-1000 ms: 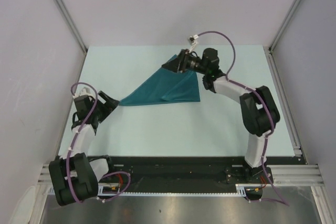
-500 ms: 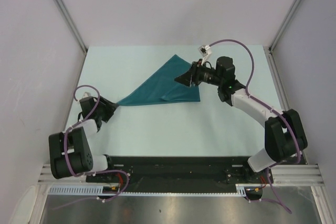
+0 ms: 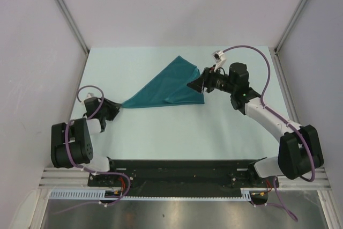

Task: Fold the napkin, place the utensils inside, and roll it up
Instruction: Fold the napkin

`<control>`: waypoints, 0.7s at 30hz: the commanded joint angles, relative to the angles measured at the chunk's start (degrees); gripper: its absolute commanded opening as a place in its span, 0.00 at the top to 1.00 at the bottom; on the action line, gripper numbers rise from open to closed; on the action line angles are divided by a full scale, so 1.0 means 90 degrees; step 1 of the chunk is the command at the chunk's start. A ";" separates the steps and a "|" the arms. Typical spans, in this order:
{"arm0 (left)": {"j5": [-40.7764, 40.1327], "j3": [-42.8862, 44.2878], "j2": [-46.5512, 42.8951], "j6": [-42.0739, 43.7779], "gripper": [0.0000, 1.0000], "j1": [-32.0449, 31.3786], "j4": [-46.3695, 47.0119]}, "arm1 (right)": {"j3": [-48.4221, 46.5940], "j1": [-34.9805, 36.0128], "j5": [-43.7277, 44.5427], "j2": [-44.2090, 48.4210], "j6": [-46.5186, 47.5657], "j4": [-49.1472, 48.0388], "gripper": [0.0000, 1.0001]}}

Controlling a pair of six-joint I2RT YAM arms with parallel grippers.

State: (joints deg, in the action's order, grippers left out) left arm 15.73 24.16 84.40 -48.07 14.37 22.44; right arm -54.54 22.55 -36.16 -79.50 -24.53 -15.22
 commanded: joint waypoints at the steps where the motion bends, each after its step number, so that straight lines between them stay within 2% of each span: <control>1: -0.0077 0.0098 0.0221 -0.0049 0.54 -0.0142 0.0163 | 0.0006 -0.0034 0.0112 0.0357 0.0128 -0.0018 0.36; 5: -0.0048 0.0206 0.0543 -0.0117 0.60 -0.0171 0.0319 | 0.0006 -0.0054 0.0160 0.0474 0.0197 0.0148 0.35; 10: -0.0107 0.0274 0.0661 -0.0078 0.76 -0.0200 0.0329 | 0.0064 -0.0103 0.0268 0.0640 0.0265 0.0285 0.35; 13: -0.0146 0.0449 0.0720 0.0058 0.90 -0.0288 0.0320 | 0.0094 -0.0112 0.0278 0.0689 0.0275 0.0324 0.35; 14: -0.0146 0.0508 0.0729 0.0107 0.99 -0.0337 0.0329 | 0.0103 -0.0132 0.0287 0.0709 0.0294 0.0324 0.35; 18: -0.0097 0.0995 0.0808 0.0428 1.00 -0.0775 0.0379 | 0.0152 -0.0171 0.0307 0.0767 0.0353 0.0422 0.36; 19: -0.0116 0.1152 0.0856 0.0507 1.00 -0.1066 0.0311 | 0.0152 -0.0171 0.0317 0.0806 0.0372 0.0461 0.36; 21: -0.0126 0.1756 0.0944 0.0876 1.00 -0.1419 0.0086 | 0.0211 -0.0210 0.0317 0.0845 0.0411 0.0480 0.35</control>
State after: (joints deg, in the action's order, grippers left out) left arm 14.63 32.14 92.05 -46.30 7.60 23.35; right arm -53.41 21.32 -33.89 -74.52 -22.55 -11.33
